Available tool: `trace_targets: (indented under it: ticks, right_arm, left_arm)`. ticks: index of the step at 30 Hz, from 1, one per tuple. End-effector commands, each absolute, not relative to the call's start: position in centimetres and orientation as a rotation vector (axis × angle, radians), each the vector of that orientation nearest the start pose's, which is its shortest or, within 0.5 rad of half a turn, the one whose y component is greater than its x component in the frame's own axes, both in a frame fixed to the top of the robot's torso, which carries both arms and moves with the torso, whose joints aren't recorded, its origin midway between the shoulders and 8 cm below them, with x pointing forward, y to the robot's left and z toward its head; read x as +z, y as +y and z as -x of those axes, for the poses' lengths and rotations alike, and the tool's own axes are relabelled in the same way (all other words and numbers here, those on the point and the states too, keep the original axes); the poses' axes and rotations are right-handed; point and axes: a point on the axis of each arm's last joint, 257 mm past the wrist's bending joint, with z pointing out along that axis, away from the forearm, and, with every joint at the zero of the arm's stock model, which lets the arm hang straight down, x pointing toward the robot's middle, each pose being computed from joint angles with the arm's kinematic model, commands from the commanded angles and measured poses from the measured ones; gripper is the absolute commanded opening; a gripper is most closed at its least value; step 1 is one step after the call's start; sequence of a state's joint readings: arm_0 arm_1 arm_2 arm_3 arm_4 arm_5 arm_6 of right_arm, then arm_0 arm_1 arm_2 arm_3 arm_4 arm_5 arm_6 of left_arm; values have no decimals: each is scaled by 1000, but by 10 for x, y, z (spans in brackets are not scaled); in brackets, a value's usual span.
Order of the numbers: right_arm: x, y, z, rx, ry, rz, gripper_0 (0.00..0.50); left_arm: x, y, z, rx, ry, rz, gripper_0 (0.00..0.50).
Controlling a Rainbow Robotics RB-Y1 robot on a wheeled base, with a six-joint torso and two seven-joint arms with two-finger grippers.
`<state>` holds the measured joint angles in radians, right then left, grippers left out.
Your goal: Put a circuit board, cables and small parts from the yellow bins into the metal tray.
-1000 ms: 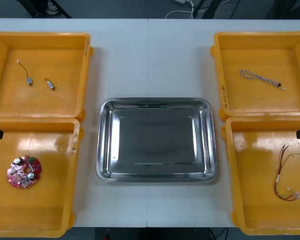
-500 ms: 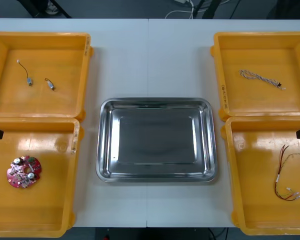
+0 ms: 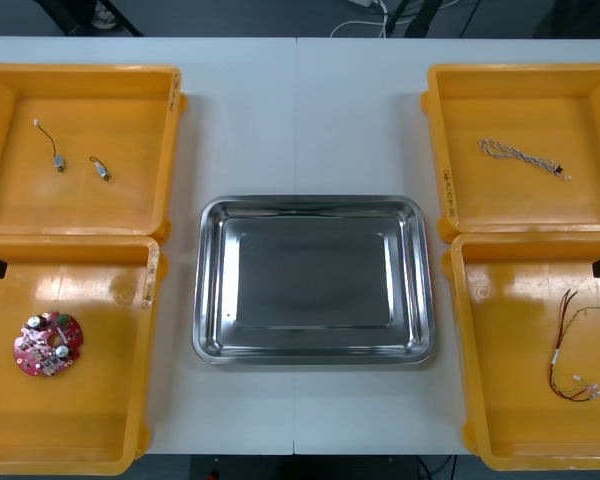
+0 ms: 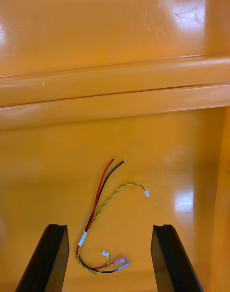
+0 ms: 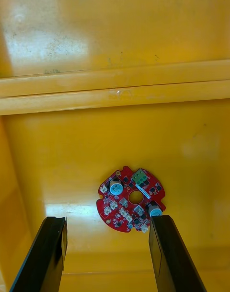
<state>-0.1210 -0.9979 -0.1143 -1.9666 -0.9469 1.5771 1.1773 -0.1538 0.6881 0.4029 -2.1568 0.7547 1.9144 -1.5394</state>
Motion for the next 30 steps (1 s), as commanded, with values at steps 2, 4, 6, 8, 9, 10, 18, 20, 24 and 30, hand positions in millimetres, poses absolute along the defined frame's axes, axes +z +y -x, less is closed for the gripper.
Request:
trace_targets:
  ticks: [2, 4, 6, 8, 9, 10, 18, 20, 24, 30]
  right_arm:
    - [-185, -420, -401, -69, 2675, -104, 500]
    - [-185, -420, -401, -69, 2675, -104, 500]
    - [-185, -420, -401, -69, 2675, -104, 500]
    - [-185, -420, -401, -69, 2675, -104, 500]
    - [-185, -420, -401, -69, 2675, -104, 500]
    - [-185, -420, -401, -69, 2675, -104, 500]
    - [-185, -420, -401, -69, 2675, -104, 500]
    - [-185, -420, -401, -69, 2675, -104, 500]
    - [-185, -420, -401, -69, 2675, -104, 500]
    - [-185, -420, -401, -69, 2675, -104, 500]
  left_arm:
    - [-158, 405, -374, 133, 2623, -191, 500]
    - [-158, 405, -374, 133, 2623, -191, 500]
    - [-158, 405, -374, 133, 2623, -191, 500]
    - [-158, 405, -374, 133, 2623, -191, 500]
    - [-158, 405, -374, 133, 2623, -191, 500]
    - [-158, 405, -374, 133, 2623, -191, 500]
    - [-158, 405, -374, 133, 2623, -191, 500]
    - [-158, 405, -374, 133, 2623, -191, 500]
    - [-158, 405, -374, 133, 2623, -191, 500]
    - [-158, 405, -374, 133, 2623, -191, 500]
